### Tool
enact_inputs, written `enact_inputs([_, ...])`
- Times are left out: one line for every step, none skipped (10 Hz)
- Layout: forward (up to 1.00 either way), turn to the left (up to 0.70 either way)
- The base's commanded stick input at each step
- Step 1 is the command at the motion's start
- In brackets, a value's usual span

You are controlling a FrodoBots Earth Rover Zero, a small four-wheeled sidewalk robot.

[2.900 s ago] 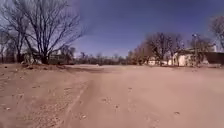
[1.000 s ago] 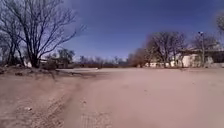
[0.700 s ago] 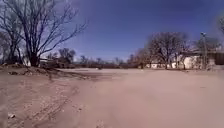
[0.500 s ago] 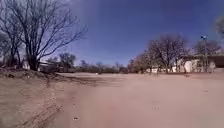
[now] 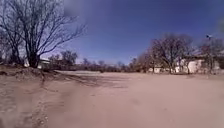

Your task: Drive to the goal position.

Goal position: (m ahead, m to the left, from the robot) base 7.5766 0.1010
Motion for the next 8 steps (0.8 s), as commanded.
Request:
enact_inputs([1.00,0.00])
enact_inputs([1.00,0.00])
enact_inputs([1.00,0.00])
enact_inputs([1.00,0.00])
enact_inputs([1.00,0.00])
enact_inputs([1.00,0.00])
enact_inputs([1.00,0.00])
enact_inputs([1.00,0.00])
